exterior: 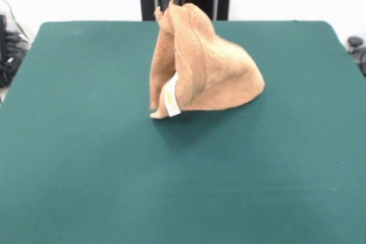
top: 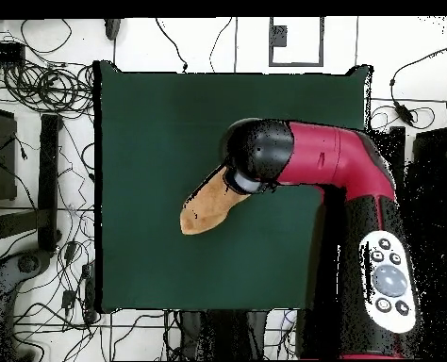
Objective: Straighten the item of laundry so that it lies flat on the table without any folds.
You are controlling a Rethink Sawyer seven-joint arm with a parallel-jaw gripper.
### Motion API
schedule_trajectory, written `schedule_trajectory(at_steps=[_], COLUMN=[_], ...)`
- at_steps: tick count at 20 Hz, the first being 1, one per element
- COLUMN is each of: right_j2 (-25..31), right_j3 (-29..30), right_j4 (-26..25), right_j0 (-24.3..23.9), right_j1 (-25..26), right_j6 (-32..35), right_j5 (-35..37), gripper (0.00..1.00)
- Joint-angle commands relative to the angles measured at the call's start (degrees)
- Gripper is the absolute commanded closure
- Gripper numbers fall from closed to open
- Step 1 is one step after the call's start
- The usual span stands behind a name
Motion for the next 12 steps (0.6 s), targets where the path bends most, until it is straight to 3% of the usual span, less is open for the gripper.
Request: schedule_trajectory(at_steps=[1, 7, 12], right_j2=[7.13, 7.67, 6.87], right_j3=[-1.97, 2.82, 6.49], right_j4=[-6.75, -9.78, -15.19], right_j0=[-0.35, -6.48, -10.86], right_j1=[-0.23, -2.23, -3.15], right_j6=[-21.16, -26.94, -30.04], right_j5=[7.26, 7.36, 5.77], gripper=[1.0, 1.0, 1.0])
